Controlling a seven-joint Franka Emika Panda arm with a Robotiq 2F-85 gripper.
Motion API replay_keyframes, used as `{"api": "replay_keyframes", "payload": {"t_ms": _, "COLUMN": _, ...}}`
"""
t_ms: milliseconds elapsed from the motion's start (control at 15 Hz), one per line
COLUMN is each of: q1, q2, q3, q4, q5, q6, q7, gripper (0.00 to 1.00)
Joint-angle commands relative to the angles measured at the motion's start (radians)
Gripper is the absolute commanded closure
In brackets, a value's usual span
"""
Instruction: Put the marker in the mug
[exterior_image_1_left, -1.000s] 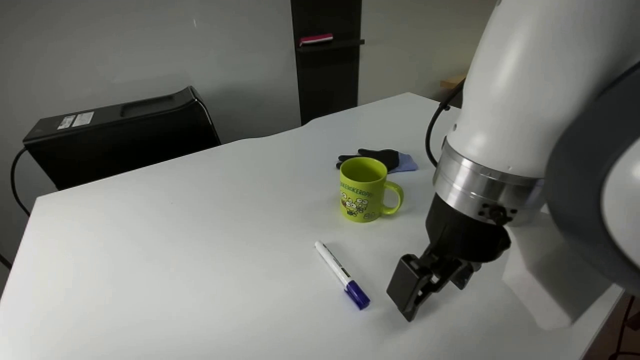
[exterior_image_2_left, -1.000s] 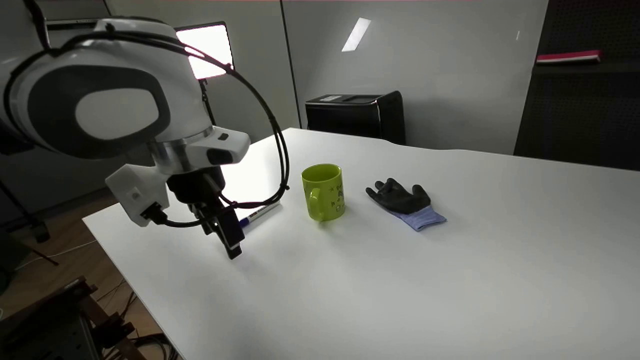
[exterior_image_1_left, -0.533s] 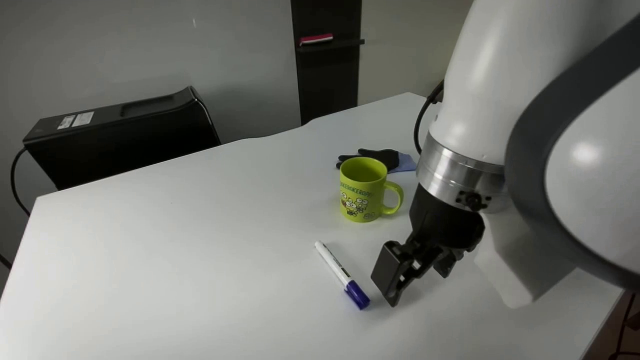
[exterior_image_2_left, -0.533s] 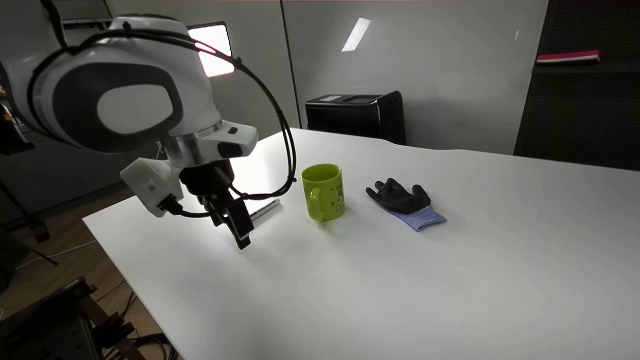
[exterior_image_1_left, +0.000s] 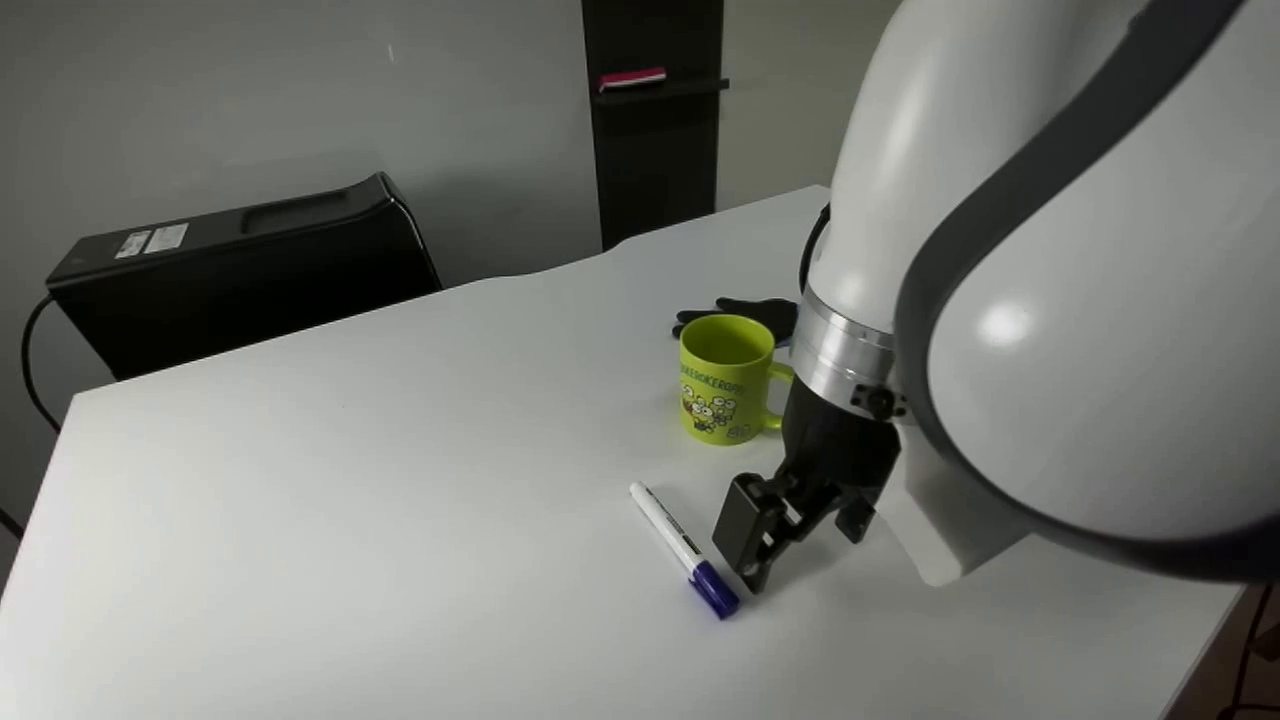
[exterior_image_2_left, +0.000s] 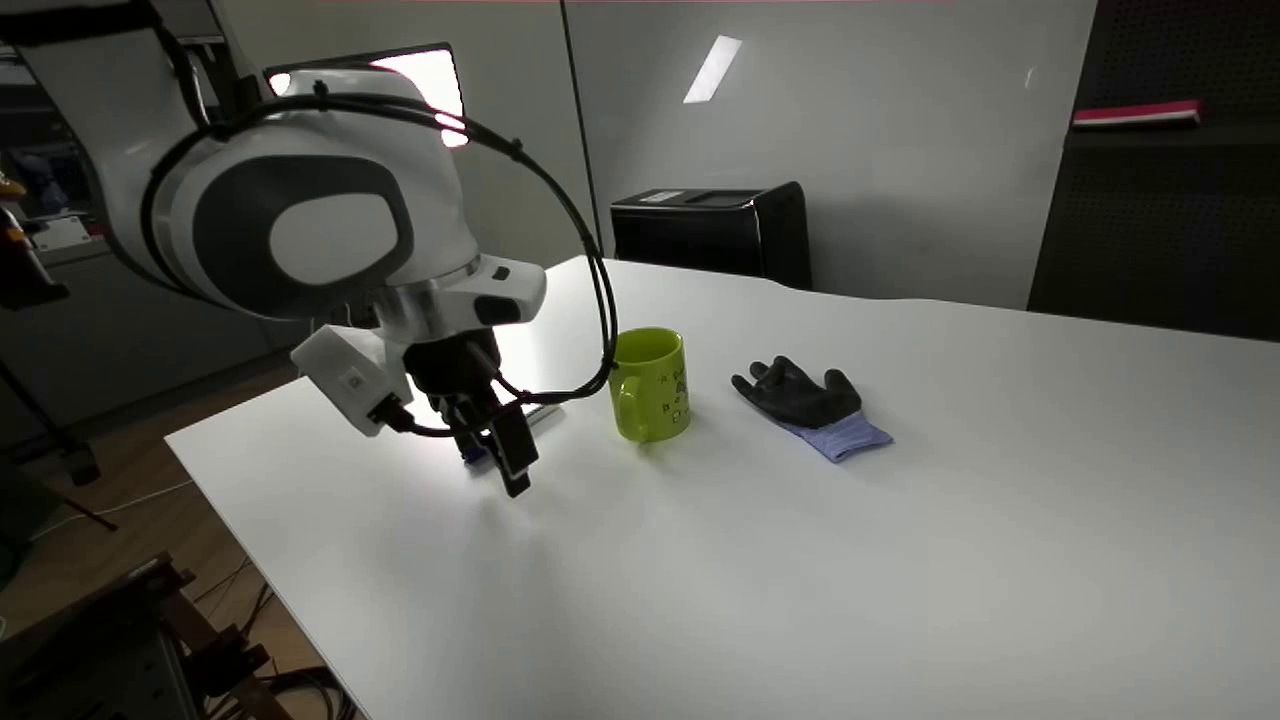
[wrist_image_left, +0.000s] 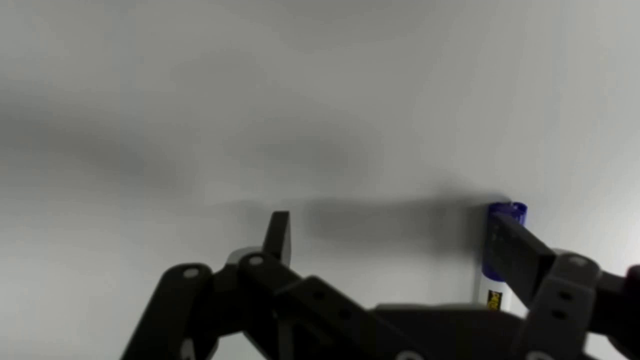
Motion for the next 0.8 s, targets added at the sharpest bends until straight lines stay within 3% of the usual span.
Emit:
{"api": "replay_keyframes", "payload": {"t_ms": 0, "q1": 0.054, "q2": 0.048, "q3": -0.049, "q4": 0.056, "q5": -0.030, "q6": -0.004, "q7": 0.058, "gripper": 0.00}}
{"api": "replay_keyframes", "payload": {"t_ms": 267, "q1": 0.129, "q2": 0.076, "q3": -0.100, "q4": 0.089, "q5": -0.046, "q6": -0.010, "q7": 0.085, "gripper": 0.00}}
{"api": "replay_keyframes", "payload": {"t_ms": 733, "q1": 0.324, "q2": 0.066, "q3": -0.256, "q4": 0.133, "q5": -0.095, "q6": -0.054, "q7": 0.167, "gripper": 0.00}}
